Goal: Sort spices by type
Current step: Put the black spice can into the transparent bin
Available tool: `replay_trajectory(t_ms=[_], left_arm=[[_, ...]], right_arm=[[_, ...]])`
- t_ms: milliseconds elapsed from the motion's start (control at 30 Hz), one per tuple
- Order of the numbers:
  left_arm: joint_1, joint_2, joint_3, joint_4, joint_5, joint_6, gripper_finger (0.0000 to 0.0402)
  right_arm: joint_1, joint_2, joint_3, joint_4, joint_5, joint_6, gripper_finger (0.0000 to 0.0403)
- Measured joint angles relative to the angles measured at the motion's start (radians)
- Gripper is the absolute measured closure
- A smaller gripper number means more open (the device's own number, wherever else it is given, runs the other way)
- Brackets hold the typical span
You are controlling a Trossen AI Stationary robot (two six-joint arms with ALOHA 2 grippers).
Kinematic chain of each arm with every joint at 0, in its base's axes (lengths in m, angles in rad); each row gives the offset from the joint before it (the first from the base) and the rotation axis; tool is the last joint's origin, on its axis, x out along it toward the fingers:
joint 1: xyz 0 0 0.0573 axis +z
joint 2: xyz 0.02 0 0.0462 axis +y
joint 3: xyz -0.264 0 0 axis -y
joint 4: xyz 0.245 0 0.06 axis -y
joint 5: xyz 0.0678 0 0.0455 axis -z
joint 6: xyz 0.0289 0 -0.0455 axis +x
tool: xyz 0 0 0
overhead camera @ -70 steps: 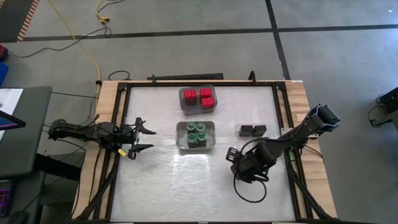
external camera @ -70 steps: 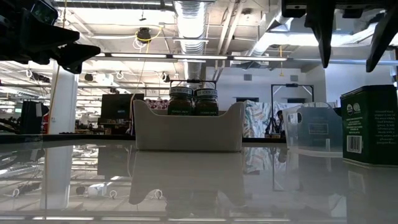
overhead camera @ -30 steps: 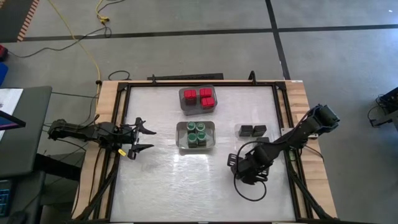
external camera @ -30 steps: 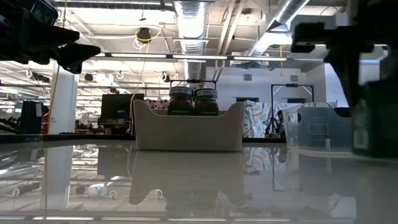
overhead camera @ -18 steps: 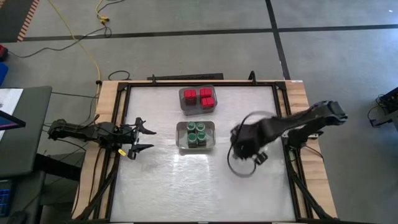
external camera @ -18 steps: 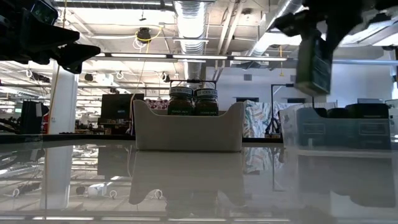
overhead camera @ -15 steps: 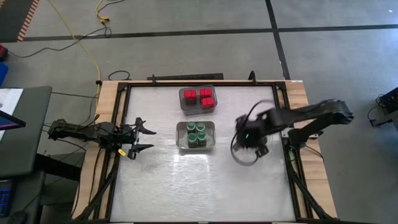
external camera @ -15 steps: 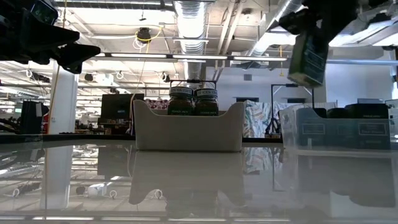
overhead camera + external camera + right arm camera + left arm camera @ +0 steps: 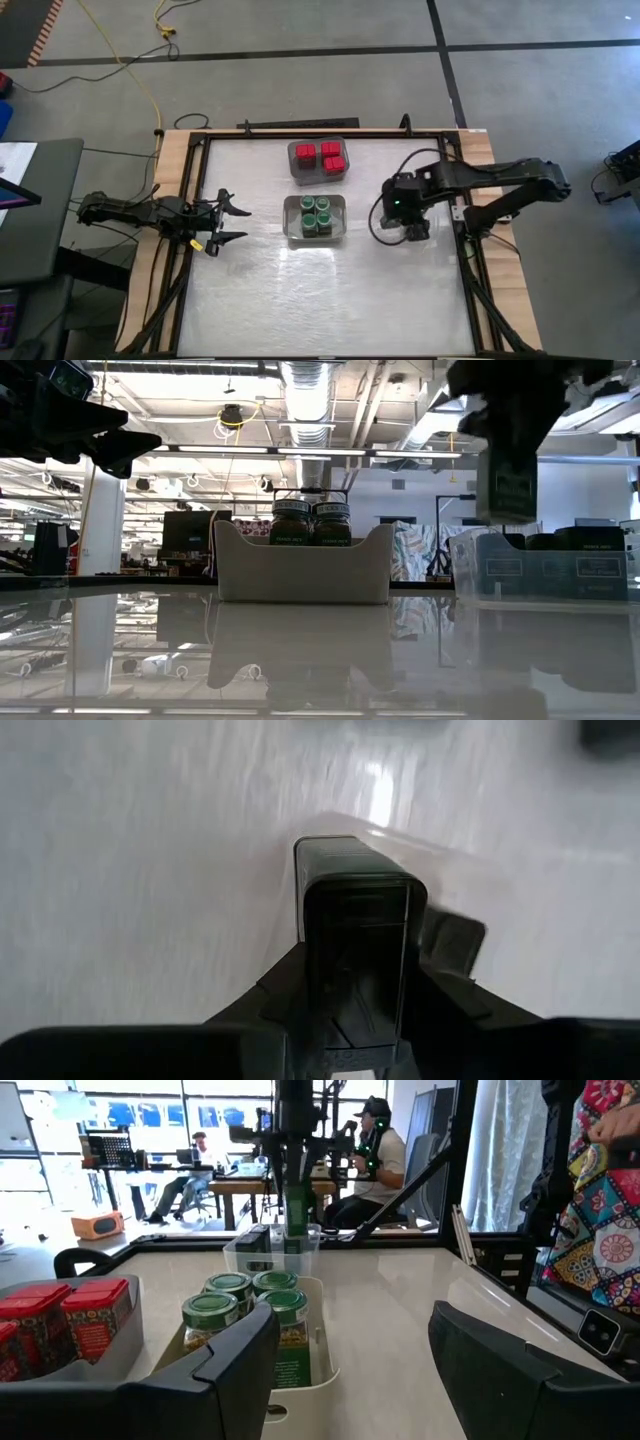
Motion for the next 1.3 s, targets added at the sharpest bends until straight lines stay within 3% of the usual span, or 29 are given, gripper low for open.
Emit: replay_trajectory(t_ms=[333,733,1300], left_arm=[[0.0,0.0,0.0,0.0,0.0,0.0,0.0155],[0.0,0.0,0.0,0.0,0.0,0.0,0.0155],[0.0,0.0,0.0,0.0,0.0,0.0,0.0155]], right_arm=[[-0.047,0.125,-0.011,-0.02,-0.001,0.11,0.0258],[-0.066,0.011,-0.191,0.125,-0.006,0.187,0.0258],[-0.079,0.015,-0.311,0.248,-0.007,0.206,0.0258]])
